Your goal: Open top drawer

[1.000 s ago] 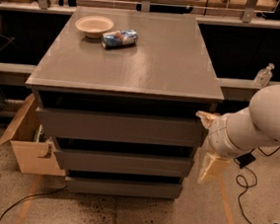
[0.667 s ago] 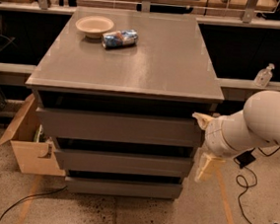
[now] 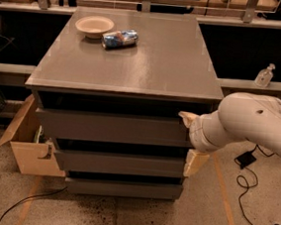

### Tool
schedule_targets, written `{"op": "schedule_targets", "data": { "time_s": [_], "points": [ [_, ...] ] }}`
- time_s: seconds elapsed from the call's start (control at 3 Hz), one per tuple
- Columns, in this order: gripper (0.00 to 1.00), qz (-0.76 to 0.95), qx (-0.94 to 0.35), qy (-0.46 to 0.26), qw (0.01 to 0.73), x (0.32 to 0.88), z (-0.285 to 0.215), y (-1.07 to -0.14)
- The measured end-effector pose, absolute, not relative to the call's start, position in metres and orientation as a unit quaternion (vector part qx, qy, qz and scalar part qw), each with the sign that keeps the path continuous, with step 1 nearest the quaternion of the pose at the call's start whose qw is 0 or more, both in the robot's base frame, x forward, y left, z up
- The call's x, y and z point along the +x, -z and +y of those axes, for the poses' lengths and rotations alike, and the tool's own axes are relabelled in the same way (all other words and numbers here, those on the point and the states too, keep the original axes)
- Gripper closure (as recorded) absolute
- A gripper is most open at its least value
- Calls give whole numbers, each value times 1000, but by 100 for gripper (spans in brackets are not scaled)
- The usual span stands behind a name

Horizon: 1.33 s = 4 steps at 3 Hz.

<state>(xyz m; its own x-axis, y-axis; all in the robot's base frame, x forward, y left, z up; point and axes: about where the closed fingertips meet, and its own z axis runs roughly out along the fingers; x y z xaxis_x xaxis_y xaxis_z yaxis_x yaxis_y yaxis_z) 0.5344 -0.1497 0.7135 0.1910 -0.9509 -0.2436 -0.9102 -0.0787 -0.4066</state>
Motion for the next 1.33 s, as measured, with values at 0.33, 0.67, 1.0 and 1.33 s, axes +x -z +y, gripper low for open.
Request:
{"op": "schedule_targets", "data": {
  "time_s": [0.33, 0.67, 1.0, 1.33],
  "points": [
    [0, 627, -741, 44, 237, 554, -139, -701],
    [0, 623, -745, 44, 235, 580, -128, -687],
    [0, 621, -746, 43, 236, 594, -122, -681],
    [0, 623, -745, 37, 234, 605, -116, -672]
  ]
}}
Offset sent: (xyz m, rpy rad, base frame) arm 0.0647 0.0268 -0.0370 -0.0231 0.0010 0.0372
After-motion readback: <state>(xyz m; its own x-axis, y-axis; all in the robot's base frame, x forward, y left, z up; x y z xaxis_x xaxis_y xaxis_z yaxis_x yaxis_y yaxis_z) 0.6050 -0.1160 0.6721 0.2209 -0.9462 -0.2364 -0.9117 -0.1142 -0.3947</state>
